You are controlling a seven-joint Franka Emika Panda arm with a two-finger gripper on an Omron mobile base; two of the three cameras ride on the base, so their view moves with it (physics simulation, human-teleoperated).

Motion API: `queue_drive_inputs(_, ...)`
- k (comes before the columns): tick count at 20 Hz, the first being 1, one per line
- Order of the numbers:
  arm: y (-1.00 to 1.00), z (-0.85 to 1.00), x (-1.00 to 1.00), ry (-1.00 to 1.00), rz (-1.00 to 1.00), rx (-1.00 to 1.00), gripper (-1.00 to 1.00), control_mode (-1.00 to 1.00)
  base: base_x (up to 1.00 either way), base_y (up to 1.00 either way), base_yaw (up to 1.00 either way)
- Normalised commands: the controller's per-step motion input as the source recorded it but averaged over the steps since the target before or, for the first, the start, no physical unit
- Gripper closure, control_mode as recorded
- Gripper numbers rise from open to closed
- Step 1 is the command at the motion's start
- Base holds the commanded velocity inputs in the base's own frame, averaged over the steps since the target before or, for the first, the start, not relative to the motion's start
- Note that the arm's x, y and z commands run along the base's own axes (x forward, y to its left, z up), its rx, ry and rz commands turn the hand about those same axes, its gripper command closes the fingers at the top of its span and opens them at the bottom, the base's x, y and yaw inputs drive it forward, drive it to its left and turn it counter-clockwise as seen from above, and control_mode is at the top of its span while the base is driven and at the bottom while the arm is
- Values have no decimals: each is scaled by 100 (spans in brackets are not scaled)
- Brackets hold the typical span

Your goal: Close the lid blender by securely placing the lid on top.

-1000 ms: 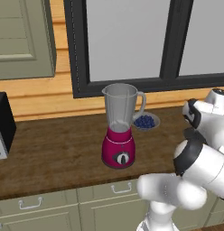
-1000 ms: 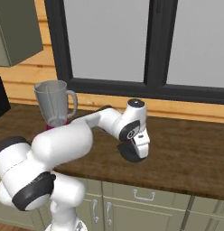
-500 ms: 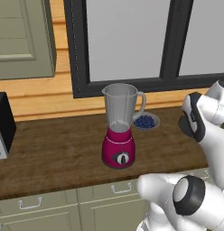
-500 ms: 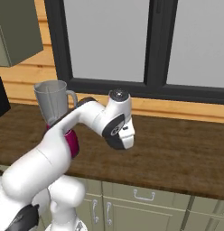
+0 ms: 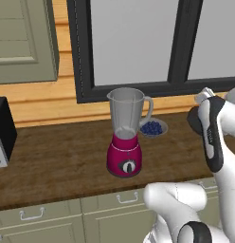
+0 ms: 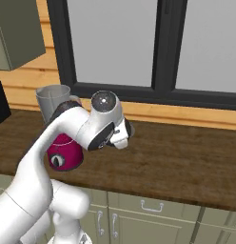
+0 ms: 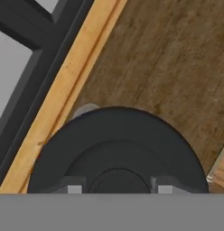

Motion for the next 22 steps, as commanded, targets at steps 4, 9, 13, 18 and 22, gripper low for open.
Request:
queue_drive_inputs(4,39,80,-34,-22,0,0,100,-100,0,0,0)
queue_drive_inputs(9,43,84,-33,-22,0,0,100,-100,0,0,0)
queue_drive_inputs(13,42,92,-25,-23,0,0,100,-100,0,0,0)
queue_drive_inputs(18,35,91,-16,-21,0,0,100,-100,0,0,0)
queue_drive_inputs(22,37,73,-8,-10,0,-2,100,-100,0,0,0)
